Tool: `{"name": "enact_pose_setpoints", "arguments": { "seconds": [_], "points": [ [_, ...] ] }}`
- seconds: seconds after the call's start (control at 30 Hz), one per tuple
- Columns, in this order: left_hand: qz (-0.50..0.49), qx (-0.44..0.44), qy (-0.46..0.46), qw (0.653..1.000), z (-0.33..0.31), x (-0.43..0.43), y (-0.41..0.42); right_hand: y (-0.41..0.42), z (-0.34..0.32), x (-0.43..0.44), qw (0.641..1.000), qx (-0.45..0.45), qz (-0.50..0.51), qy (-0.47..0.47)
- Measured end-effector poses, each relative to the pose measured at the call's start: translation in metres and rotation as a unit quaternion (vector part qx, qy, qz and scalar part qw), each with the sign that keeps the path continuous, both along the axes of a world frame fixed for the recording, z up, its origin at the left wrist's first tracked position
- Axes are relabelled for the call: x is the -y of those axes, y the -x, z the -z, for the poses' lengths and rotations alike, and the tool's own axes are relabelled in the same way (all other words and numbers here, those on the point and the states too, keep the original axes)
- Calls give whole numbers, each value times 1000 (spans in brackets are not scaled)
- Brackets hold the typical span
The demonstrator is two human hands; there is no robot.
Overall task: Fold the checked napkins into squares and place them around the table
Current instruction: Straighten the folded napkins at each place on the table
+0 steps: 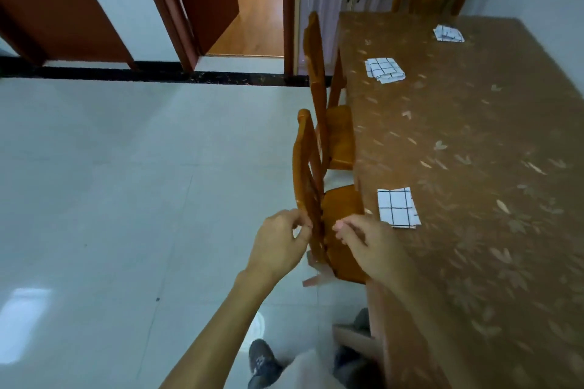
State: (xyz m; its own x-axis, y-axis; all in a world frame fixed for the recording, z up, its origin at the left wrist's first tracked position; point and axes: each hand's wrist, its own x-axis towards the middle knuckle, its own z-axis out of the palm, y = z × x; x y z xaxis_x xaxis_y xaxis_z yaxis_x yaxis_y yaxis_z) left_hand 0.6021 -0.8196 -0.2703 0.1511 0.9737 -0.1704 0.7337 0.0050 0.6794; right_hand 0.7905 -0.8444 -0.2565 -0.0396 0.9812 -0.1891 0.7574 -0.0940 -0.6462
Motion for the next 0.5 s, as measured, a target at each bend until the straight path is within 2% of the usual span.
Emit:
{"name": "enact_pose_setpoints", "arguments": {
  "seconds": [0.23,0.5],
  "points": [
    [-67,29,-27,997,-29,9,107,98,-37,-11,998,-49,-19,-26],
    [-78,37,-26,996,-36,-25,163,132,-47,-56,996,-62,-30,-56]
  ]
}}
